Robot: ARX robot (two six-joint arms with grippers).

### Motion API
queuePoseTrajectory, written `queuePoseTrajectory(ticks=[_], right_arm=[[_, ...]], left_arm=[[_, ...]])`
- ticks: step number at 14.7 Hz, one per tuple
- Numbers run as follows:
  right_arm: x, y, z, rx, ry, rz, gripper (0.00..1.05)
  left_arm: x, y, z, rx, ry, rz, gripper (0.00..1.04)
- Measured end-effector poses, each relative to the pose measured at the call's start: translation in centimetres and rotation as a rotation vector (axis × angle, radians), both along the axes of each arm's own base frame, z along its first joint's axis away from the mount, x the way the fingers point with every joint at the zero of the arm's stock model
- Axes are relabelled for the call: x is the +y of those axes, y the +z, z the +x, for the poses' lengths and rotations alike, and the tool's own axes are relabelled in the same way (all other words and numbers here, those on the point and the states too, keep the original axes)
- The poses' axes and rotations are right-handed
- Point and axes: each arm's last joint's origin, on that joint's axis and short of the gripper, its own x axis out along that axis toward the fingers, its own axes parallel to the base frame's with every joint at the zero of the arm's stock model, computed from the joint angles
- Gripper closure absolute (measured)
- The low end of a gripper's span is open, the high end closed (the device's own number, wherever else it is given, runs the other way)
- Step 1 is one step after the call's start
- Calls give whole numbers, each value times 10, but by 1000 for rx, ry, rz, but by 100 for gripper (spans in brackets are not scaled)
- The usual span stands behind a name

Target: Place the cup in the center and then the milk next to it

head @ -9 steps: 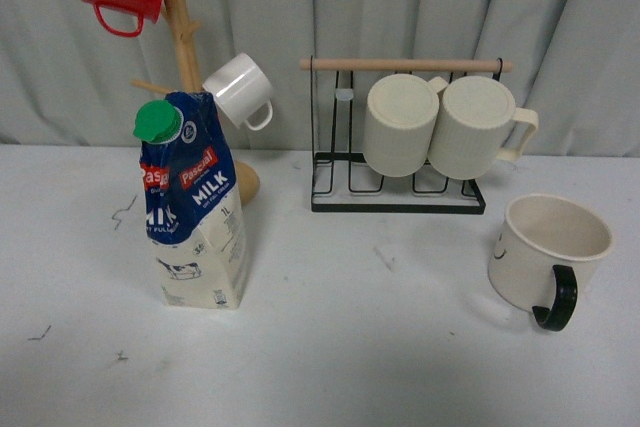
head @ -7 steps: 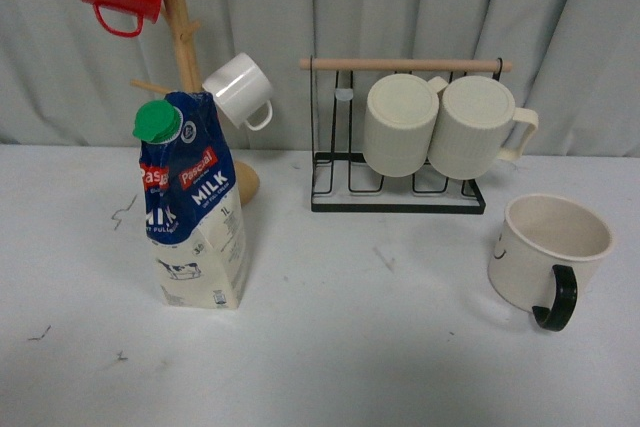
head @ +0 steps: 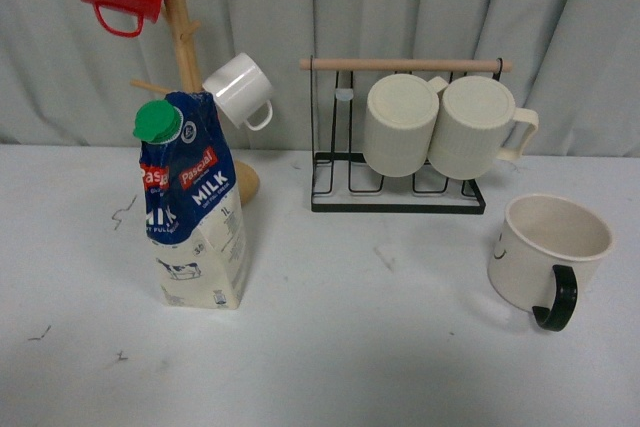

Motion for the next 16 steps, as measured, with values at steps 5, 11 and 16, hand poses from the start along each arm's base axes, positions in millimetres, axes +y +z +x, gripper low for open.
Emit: queuePoseTrajectory(ticks=[5,11,16], right_arm=[[0,0,0,0,0,0,6],[0,0,0,0,0,0,6],[0,0,0,0,0,0,6]], left_arm=[[0,0,0,0,0,0,7],[0,0,0,0,0,0,7],[0,0,0,0,0,0,7]])
